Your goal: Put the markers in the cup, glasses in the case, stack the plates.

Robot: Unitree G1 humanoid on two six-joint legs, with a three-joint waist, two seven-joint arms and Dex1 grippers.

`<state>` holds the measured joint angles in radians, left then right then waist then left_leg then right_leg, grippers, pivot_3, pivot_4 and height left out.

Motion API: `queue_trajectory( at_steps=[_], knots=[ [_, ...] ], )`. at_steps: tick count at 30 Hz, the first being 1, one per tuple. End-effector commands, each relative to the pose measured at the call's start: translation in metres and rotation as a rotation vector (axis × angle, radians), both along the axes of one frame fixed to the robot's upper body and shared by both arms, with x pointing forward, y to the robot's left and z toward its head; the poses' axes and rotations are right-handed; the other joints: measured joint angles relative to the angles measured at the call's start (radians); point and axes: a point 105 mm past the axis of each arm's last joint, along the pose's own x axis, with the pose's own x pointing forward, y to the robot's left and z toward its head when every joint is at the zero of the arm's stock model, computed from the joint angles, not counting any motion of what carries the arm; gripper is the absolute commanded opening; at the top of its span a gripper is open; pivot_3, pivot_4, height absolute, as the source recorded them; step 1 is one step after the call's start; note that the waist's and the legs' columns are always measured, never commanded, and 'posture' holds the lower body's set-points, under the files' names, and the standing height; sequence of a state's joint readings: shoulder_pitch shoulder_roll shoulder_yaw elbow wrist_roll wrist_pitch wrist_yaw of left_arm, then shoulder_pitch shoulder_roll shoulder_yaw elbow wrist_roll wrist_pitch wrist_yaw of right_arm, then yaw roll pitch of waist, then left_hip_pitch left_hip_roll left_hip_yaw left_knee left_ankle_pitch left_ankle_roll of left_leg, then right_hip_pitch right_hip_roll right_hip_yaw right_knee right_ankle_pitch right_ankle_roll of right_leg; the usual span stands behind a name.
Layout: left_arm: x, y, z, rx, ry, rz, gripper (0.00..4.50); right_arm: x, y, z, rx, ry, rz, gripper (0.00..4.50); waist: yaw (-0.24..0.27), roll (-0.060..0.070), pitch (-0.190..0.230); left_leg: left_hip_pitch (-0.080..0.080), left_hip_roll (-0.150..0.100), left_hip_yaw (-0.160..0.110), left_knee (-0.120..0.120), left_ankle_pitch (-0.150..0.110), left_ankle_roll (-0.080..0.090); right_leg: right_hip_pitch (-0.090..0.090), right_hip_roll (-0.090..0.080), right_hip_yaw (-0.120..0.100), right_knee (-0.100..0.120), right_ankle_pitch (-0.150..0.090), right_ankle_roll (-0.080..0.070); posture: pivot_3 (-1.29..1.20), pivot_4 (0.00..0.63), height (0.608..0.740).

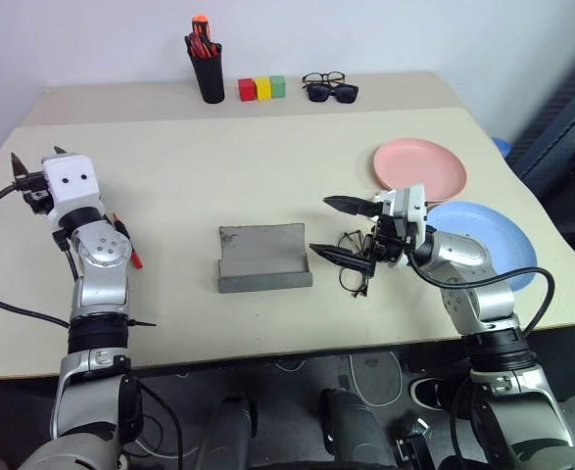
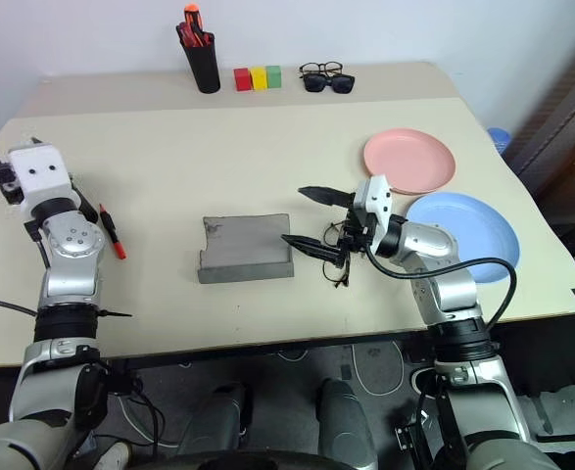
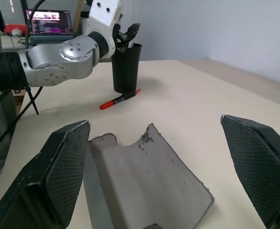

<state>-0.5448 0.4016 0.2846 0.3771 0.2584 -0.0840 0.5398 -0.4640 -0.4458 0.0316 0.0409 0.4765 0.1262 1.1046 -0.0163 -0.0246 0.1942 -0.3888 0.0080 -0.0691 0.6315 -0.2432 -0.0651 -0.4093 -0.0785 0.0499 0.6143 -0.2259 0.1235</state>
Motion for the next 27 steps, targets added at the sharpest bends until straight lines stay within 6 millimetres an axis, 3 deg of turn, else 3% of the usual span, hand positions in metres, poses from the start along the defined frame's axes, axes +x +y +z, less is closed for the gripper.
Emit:
queue_trajectory(
  at_steps=[1,4,6,9,12,20,27],
  knots=[
    [-0.008,-0.008,0.017,0.007,-0.076,-0.061,3.18,-0.005,-0.005,0.011,0.008,-0.053,-0.007,4.48,0.000,0.000,0.000,0.000,0.000,0.000,0.000,0.000,0.000,0.000,0.000,0.000,0.000,0.000,0.000,0.00,0.150,0.740],
    [-0.013,-0.017,0.024,-0.074,-0.101,-0.152,3.18,-0.004,-0.005,0.011,0.009,-0.052,-0.014,4.48,0.000,0.000,0.000,0.000,0.000,0.000,0.000,0.000,0.000,0.000,0.000,0.000,0.000,0.000,0.000,0.00,0.150,0.740],
    [-0.014,-0.039,0.028,-0.179,-0.065,-0.330,3.18,-0.003,-0.007,0.011,0.009,-0.051,-0.022,4.48,-0.001,0.000,0.000,0.000,0.000,0.000,0.000,0.000,0.000,0.000,0.000,0.000,0.000,0.000,0.000,0.00,0.150,0.740],
    [-0.028,-0.073,0.016,-0.402,0.088,-0.598,3.18,-0.003,-0.007,0.008,0.009,-0.048,-0.025,4.48,-0.003,0.000,0.000,-0.001,0.000,0.000,0.000,0.000,0.000,0.000,0.000,0.000,0.000,0.000,0.000,0.00,0.150,0.740],
    [-0.043,-0.089,0.001,-0.501,0.243,-0.669,3.18,-0.003,-0.006,0.007,0.011,-0.046,-0.025,4.48,-0.005,0.000,0.000,0.000,0.000,-0.001,0.000,0.000,0.000,0.000,0.000,0.000,0.001,0.000,0.000,0.00,0.150,0.740],
    [-0.085,-0.063,-0.075,-0.799,0.494,-0.327,3.18,-0.002,-0.004,0.002,0.017,-0.038,-0.023,4.48,-0.026,0.000,0.000,0.001,0.000,-0.001,0.002,0.000,0.000,0.001,0.001,0.000,0.001,-0.003,-0.004,0.00,0.150,0.740],
    [-0.074,-0.042,-0.090,-0.886,0.494,-0.173,3.18,-0.001,-0.001,0.001,0.015,-0.033,-0.019,4.48,-0.026,0.000,0.000,0.001,0.000,-0.002,0.003,0.000,0.000,0.002,0.001,0.000,0.001,-0.004,-0.003,0.00,0.150,0.740]
  ],
)
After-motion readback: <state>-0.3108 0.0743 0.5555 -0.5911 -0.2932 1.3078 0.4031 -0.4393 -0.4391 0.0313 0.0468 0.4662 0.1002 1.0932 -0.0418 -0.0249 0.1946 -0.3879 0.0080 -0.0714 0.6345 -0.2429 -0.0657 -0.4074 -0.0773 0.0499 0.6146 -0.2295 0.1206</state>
